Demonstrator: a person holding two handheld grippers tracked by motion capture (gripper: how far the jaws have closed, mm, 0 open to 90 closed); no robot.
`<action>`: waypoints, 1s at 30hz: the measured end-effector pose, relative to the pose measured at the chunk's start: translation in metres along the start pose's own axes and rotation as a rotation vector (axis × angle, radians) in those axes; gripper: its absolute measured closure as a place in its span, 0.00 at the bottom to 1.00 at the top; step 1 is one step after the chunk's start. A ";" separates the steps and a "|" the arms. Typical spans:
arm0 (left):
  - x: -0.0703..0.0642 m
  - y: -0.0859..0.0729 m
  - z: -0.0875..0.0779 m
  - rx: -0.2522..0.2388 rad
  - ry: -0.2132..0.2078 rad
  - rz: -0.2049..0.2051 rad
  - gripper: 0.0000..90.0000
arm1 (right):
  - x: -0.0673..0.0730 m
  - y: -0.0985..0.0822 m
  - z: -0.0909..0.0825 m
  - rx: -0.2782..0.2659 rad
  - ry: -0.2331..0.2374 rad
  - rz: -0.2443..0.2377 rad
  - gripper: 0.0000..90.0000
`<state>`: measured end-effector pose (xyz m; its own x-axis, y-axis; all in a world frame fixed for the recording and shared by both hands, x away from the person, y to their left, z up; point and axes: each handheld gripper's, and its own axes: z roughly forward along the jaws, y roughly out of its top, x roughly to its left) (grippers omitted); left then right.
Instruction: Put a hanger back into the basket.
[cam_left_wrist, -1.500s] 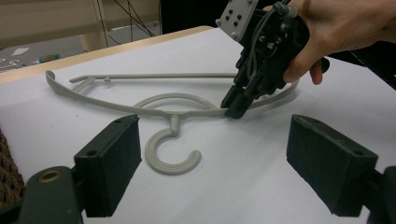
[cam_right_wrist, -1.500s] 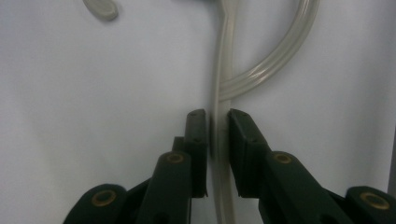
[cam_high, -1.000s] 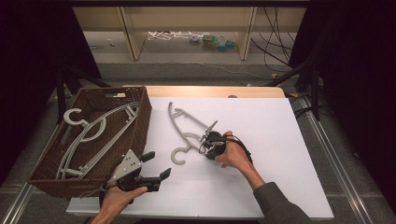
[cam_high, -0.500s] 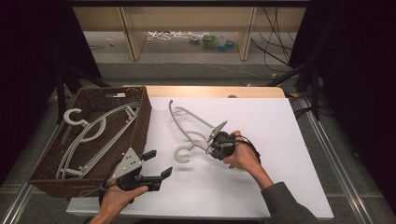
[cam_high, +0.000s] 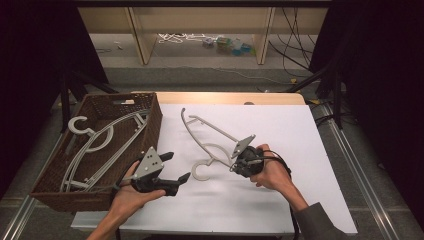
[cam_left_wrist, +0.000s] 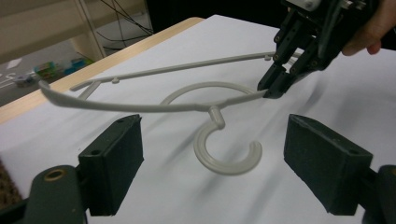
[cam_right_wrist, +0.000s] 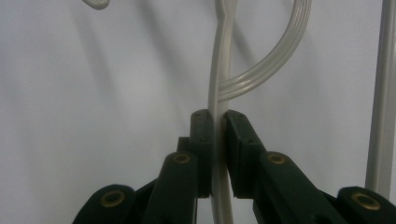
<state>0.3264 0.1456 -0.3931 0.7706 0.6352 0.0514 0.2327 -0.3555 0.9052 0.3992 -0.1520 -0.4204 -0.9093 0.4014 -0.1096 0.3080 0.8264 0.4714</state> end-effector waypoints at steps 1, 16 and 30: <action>0.001 0.004 0.003 0.015 -0.008 0.008 0.22 | 0.002 -0.001 -0.002 -0.002 0.002 -0.003 0.92; 0.011 0.024 0.046 0.109 -0.079 0.170 0.26 | 0.033 -0.014 -0.040 -0.048 0.011 -0.065 0.92; 0.005 0.017 0.062 0.254 -0.064 0.396 0.35 | 0.045 -0.017 -0.047 -0.035 0.031 -0.110 0.92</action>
<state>0.3708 0.1005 -0.4037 0.8626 0.3765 0.3380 0.0456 -0.7232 0.6891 0.3399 -0.1662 -0.3923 -0.9455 0.2960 -0.1358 0.1961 0.8504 0.4883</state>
